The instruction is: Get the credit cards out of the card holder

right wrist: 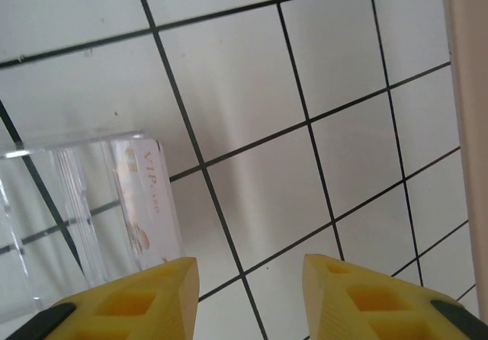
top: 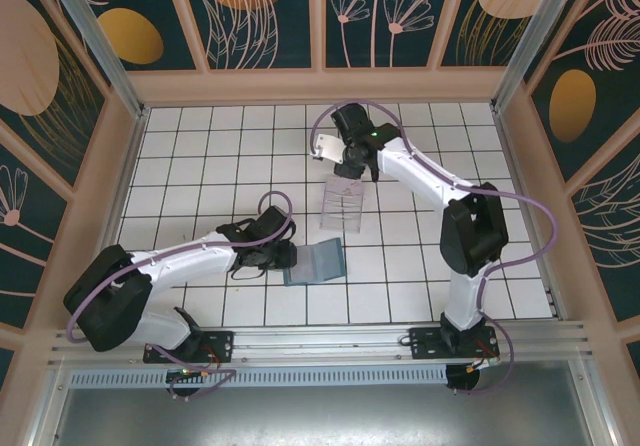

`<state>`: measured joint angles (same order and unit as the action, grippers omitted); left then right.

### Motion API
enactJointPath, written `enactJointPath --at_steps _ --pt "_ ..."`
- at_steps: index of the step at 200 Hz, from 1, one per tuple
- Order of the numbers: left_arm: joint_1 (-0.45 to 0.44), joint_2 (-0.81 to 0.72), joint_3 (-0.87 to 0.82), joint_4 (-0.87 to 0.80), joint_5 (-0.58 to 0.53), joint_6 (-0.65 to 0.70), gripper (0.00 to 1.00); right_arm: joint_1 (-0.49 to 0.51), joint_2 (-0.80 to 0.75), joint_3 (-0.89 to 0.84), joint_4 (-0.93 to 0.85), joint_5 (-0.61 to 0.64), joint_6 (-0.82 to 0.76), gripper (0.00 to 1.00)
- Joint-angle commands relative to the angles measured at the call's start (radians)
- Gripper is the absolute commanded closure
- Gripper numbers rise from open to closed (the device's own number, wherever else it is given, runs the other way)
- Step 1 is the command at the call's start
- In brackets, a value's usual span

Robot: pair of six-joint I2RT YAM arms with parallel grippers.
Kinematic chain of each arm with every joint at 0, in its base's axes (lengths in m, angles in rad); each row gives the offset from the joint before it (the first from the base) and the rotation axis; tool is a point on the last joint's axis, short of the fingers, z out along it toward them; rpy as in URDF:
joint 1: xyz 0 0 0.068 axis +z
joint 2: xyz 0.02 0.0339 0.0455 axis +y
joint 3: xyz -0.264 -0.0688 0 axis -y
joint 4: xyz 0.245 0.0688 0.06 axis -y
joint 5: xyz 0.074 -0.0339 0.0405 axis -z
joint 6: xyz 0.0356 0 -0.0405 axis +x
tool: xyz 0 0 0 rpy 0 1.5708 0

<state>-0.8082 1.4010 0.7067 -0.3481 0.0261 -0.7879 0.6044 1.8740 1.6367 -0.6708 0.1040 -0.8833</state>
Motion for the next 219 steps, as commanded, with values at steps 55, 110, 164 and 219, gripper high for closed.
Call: enactJointPath --at_steps 55,110,164,219 --pt "0.011 -0.046 -0.016 0.020 -0.031 -0.021 0.69 0.055 -0.187 -0.194 0.200 -0.085 0.664 0.64" --pt "0.073 -0.087 -0.025 0.059 -0.019 -0.012 0.67 0.152 -0.245 -0.286 0.158 -0.159 1.057 0.71" --pt "0.135 -0.089 -0.037 0.089 -0.007 0.001 0.66 0.297 -0.225 -0.321 0.077 -0.160 1.245 0.72" --pt "0.231 -0.091 -0.076 0.147 0.050 0.011 0.65 0.408 -0.174 -0.335 0.045 -0.173 1.361 0.71"
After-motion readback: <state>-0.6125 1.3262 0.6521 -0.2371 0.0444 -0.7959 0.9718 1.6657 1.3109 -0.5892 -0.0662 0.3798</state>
